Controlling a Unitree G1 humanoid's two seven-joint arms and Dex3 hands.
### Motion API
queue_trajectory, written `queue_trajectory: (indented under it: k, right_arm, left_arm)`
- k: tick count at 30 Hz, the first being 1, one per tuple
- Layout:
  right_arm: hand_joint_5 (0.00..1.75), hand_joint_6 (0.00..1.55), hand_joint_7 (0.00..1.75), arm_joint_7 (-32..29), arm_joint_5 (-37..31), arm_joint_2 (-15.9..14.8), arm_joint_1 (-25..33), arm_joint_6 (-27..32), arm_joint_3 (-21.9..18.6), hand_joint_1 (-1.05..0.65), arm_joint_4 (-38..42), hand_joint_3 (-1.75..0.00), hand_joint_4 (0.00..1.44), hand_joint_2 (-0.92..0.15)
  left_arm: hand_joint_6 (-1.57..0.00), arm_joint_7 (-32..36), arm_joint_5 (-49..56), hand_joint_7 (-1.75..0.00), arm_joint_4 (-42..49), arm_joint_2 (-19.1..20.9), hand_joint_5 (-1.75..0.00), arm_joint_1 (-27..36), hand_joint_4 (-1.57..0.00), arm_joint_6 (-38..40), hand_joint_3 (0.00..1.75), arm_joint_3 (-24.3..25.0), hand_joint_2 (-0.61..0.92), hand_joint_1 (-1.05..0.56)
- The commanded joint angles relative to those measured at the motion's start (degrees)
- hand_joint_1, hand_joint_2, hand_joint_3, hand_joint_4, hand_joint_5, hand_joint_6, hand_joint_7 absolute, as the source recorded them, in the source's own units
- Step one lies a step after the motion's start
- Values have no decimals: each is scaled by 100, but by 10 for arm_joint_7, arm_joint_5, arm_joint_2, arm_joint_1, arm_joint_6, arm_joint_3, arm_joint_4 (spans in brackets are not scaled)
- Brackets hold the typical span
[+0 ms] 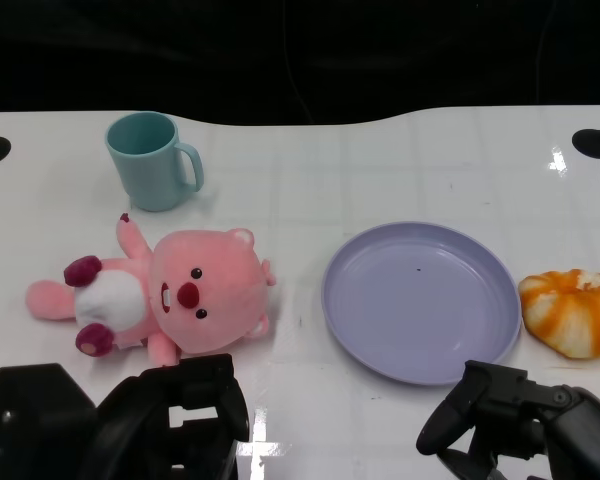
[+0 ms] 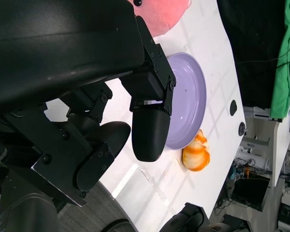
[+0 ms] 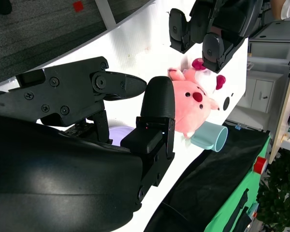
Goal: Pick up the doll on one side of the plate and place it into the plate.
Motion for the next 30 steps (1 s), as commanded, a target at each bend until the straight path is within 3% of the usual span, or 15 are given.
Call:
queue_trajectory:
  k: [1,30]
  right_arm:
    - [161,57,132,-1,0,-3,4,-12,-1,-24,2,-35,63,-92]
    - [162,57,132,-1,-5,-5,20,-11,1,-23,-17,-36,63,-92]
  left_arm:
    - [-84,-5,4,-159,4,3,-175,-1,-90,-12,151,3,32,-10]
    - [-82,-13,21,-157,13,9,-174,15,-88,-68,147,5,37,-8]
